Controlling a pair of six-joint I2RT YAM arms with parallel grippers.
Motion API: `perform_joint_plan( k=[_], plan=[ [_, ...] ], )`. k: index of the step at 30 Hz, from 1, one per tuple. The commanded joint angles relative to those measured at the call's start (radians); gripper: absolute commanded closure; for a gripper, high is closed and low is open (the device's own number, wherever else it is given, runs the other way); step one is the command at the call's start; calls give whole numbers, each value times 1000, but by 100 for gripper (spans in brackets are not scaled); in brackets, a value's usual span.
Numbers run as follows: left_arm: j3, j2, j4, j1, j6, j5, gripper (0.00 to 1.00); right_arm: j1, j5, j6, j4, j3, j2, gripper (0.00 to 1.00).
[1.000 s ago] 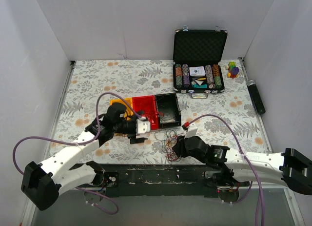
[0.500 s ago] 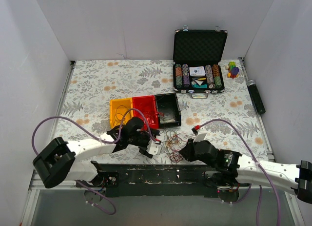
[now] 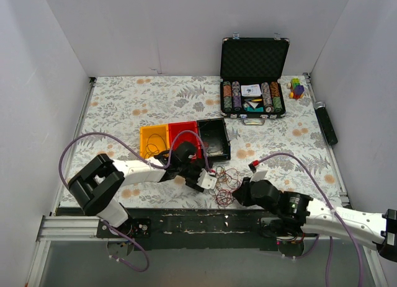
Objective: Untangle the cables
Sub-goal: Untie the cable.
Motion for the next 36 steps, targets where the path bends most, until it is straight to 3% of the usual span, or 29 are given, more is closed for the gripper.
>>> perform_joint_plan(
  k=[1,6,21,23,27,30,36],
  plan=[
    [91,51,-96,-4,10,-11,40,1,44,16,-53,17,-66,80],
    [140,95,-230,-1,39,-33,50,1,70,12,-112,48,-141,80],
    [79,62,-308,2,59,-70,45,1,139,-23,-187,134,-207,80],
    [106,95,-313,2,56,-67,51,0,144,-25,-184,143,-207,80],
    [195,178,-414,2,73,-76,72,0,152,-25,-195,172,-212,80],
    [263,253,-538,16,85,-84,75,0,156,-25,-208,195,-227,80],
    [260,261,-569,28,111,-87,76,0,170,-37,-224,221,-272,80]
  ],
)
